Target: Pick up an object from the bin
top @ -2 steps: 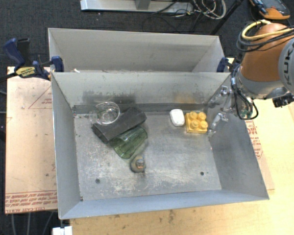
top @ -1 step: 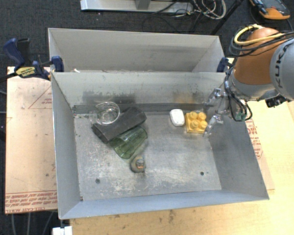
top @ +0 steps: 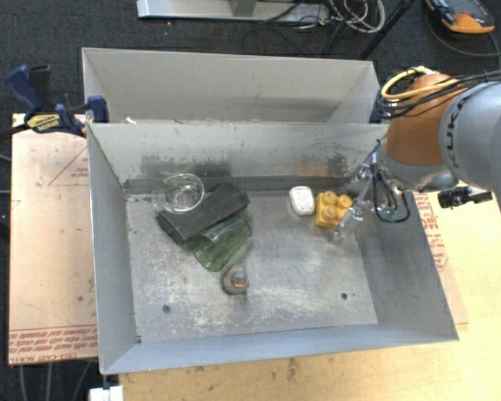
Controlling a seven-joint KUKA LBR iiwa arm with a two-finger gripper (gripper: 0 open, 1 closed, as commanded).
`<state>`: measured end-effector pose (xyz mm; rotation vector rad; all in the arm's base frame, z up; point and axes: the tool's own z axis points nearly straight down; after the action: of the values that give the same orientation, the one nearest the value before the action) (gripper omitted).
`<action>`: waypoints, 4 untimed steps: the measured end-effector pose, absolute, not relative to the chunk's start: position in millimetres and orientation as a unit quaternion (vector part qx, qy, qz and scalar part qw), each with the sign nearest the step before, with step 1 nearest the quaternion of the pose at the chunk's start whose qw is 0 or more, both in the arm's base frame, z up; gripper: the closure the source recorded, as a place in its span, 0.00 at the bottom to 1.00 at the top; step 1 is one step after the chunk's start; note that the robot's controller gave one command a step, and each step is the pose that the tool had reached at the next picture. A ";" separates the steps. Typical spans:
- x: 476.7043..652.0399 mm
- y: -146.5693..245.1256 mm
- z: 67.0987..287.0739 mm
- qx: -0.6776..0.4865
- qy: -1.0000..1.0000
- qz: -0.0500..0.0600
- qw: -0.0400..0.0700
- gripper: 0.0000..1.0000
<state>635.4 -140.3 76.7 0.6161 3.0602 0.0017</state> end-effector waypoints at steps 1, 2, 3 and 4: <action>632.3 -139.3 80.8 0.196 0.981 0.000 0.002 1.00; 632.3 -139.3 80.8 0.196 0.981 0.000 0.002 1.00; 631.6 -139.1 83.2 0.196 0.981 0.000 0.000 1.00; 629.8 -138.7 95.0 0.196 0.981 0.000 -0.003 1.00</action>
Offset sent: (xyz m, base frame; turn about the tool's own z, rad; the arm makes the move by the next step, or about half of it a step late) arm 0.0000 0.0000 0.0000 0.0000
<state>629.8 -138.7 95.0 0.6175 3.0873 0.0016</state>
